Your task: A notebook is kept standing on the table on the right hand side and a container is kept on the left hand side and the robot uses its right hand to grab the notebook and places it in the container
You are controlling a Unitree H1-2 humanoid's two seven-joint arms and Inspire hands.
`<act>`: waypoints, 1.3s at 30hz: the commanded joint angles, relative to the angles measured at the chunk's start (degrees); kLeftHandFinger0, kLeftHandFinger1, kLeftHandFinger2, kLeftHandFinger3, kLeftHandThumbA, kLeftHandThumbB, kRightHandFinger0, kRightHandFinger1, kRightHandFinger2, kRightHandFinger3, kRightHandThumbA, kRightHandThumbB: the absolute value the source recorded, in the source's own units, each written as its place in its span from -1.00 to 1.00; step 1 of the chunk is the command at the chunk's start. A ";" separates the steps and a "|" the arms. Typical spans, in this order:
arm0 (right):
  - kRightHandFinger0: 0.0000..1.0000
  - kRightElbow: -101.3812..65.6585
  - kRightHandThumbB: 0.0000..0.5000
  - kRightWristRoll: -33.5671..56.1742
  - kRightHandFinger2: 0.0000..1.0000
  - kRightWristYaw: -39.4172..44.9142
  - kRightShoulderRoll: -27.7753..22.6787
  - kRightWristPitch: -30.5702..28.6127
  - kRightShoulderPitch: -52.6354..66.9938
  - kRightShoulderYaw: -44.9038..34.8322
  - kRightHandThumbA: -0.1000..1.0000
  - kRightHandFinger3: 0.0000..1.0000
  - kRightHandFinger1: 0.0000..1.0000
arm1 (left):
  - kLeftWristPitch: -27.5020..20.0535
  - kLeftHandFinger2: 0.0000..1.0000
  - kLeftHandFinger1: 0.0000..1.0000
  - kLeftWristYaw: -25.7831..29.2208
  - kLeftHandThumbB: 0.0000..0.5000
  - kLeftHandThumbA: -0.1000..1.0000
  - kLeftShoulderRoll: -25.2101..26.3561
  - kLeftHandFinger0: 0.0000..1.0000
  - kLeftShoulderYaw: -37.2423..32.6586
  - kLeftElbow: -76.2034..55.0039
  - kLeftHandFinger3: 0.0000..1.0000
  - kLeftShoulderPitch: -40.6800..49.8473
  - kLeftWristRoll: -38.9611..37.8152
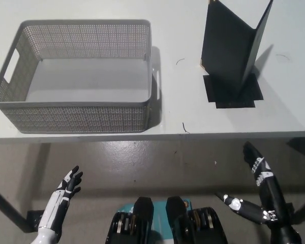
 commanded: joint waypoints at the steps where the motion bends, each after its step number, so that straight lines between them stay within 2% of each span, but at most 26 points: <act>1: 1.00 -12.17 0.28 0.52 1.00 -1.23 1.13 -0.31 0.76 -1.33 1.00 1.00 1.00 | -1.29 1.00 1.00 -0.77 -0.19 1.00 0.26 1.00 -0.15 -2.26 1.00 -0.77 -0.08; 3: 1.00 -16.03 0.45 0.41 1.00 -1.88 1.37 2.64 -0.96 -2.27 1.00 1.00 1.00 | -0.88 1.00 1.00 -0.88 -0.11 1.00 0.29 1.00 -0.18 -2.09 1.00 -0.80 0.01; 4: 1.00 -16.32 0.46 -0.26 1.00 -2.40 1.38 3.16 -2.46 -2.99 1.00 1.00 1.00 | -1.19 1.00 1.00 -0.98 -0.14 1.00 0.19 1.00 -0.12 -1.81 1.00 -0.70 -0.35; 6: 1.00 -16.45 0.63 -1.16 1.00 -3.27 1.60 5.55 -5.68 -4.43 1.00 1.00 1.00 | -1.37 1.00 1.00 -0.98 -0.18 1.00 0.16 1.00 -0.10 -1.52 1.00 -0.76 -0.30; 10: 1.00 -11.72 0.61 0.54 1.00 -3.79 0.82 7.21 -13.78 -7.28 1.00 1.00 1.00 | -1.81 1.00 1.00 -0.98 -0.30 1.00 -0.32 1.00 -0.09 -1.43 1.00 -0.32 -0.71; 14: 1.00 -5.00 0.70 -0.61 1.00 -4.81 -0.10 9.45 -21.32 -9.50 1.00 1.00 1.00 | -1.90 1.00 1.00 -1.47 -0.22 1.00 -0.39 1.00 -0.18 -1.53 1.00 0.27 -0.86; 16: 1.00 -0.52 0.66 -1.34 1.00 -5.60 -0.67 9.56 -25.31 -10.41 1.00 1.00 1.00 | -1.61 1.00 1.00 -1.54 -0.23 1.00 -0.10 1.00 -0.38 -1.58 1.00 0.27 -0.23; 18: 1.00 5.28 0.70 -0.80 1.00 -6.28 -1.18 9.18 -29.73 -11.35 1.00 1.00 1.00 | -1.71 1.00 1.00 -1.49 -0.26 1.00 -0.06 1.00 -0.38 -1.49 1.00 0.30 -0.05; 22: 1.00 13.48 0.58 1.76 1.00 -5.66 -1.58 8.83 -35.22 -12.46 1.00 1.00 1.00 | -1.96 1.00 1.00 -1.58 -0.32 1.00 -0.01 1.00 -0.51 -1.71 1.00 1.16 0.07; 28: 1.00 27.23 0.82 -0.85 1.00 -8.23 -2.40 9.59 -43.52 -12.43 1.00 1.00 1.00 | -2.17 1.00 1.00 -1.91 -0.38 1.00 -0.07 1.00 -0.41 -1.29 1.00 1.33 -0.50; 29: 1.00 30.54 0.83 -1.33 1.00 -8.71 -2.52 8.91 -45.21 -12.12 1.00 1.00 1.00 | -2.01 1.00 1.00 -1.88 -0.29 1.00 -0.16 1.00 -0.34 -1.46 1.00 1.50 -0.53; 31: 1.00 35.52 0.79 -0.88 1.00 -8.79 -2.72 8.06 -47.56 -12.20 1.00 1.00 1.00 | -1.65 1.00 1.00 -1.80 -0.26 1.00 -0.23 1.00 -0.26 -1.55 1.00 1.49 -0.45; 32: 1.00 39.55 0.89 0.24 1.00 -8.67 -2.64 8.61 -49.68 -12.70 1.00 1.00 1.00 | -1.86 1.00 1.00 -1.74 -0.25 1.00 -0.31 1.00 -0.20 -1.45 1.00 1.54 -0.51; 34: 1.00 43.51 0.84 1.61 1.00 -8.71 -2.35 7.85 -51.67 -13.43 1.00 1.00 1.00 | -2.02 1.00 1.00 -1.63 -0.28 1.00 -0.47 1.00 -0.10 -1.38 1.00 1.57 -0.59; 37: 1.00 52.39 0.92 2.48 1.00 -8.45 -2.15 5.85 -55.94 -13.73 1.00 1.00 1.00 | -1.66 1.00 1.00 -1.93 -0.28 1.00 -0.36 1.00 -0.30 -1.61 1.00 1.95 -0.50; 39: 1.00 59.25 0.92 2.99 1.00 -7.86 -2.20 3.78 -59.10 -13.86 1.00 1.00 1.00 | -1.11 1.00 1.00 -2.12 -0.35 1.00 -0.21 1.00 -0.36 -2.29 1.00 2.29 -0.42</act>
